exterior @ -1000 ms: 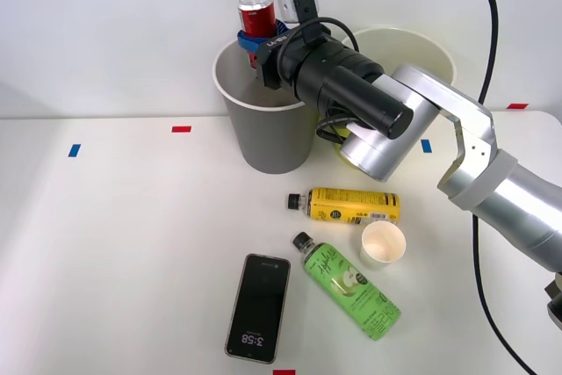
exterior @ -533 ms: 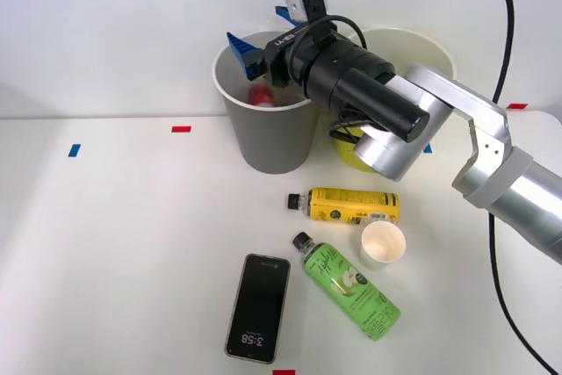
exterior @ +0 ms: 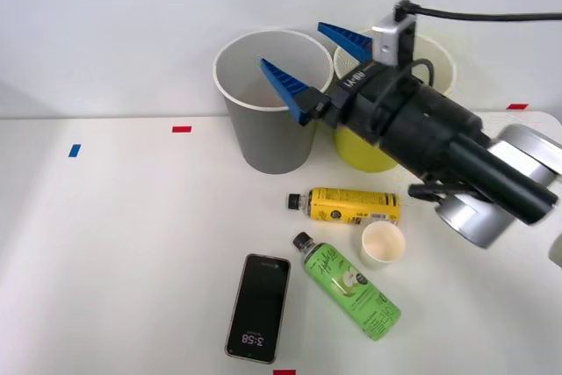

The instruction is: Put cans in the gray bin, plastic bottles in the light green bin

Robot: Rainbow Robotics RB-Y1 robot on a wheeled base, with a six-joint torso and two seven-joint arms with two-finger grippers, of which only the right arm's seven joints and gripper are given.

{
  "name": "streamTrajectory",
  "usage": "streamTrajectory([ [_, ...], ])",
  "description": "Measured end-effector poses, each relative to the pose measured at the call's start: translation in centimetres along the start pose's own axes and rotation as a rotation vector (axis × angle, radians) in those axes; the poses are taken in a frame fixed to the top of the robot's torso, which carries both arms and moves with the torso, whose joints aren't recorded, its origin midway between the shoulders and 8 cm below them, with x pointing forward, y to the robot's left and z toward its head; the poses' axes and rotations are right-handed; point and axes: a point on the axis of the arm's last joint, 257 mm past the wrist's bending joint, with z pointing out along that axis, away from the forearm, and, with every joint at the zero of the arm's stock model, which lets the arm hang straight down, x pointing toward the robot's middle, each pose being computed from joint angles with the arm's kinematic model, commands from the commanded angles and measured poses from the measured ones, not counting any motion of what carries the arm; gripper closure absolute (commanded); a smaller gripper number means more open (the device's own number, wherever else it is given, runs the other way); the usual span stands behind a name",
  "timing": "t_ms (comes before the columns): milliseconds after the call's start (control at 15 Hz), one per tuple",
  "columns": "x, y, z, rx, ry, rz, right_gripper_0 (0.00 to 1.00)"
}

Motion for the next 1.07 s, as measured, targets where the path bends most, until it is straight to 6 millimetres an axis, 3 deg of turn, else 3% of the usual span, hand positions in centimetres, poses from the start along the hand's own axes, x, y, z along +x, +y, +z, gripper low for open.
streamTrajectory([
  [333, -2.5, -1.3, -11.2, 0.147, -0.019, 0.058, 0.00],
  [533, -2.3, -2.9, -17.4, 0.264, -0.037, 0.101, 0.00],
  [800, -0.8, -4.8, -24.8, 0.470, -0.077, 0.197, 0.00],
  [1067, 1.9, -5.2, -29.4, 0.642, -0.088, 0.294, 0.00],
])
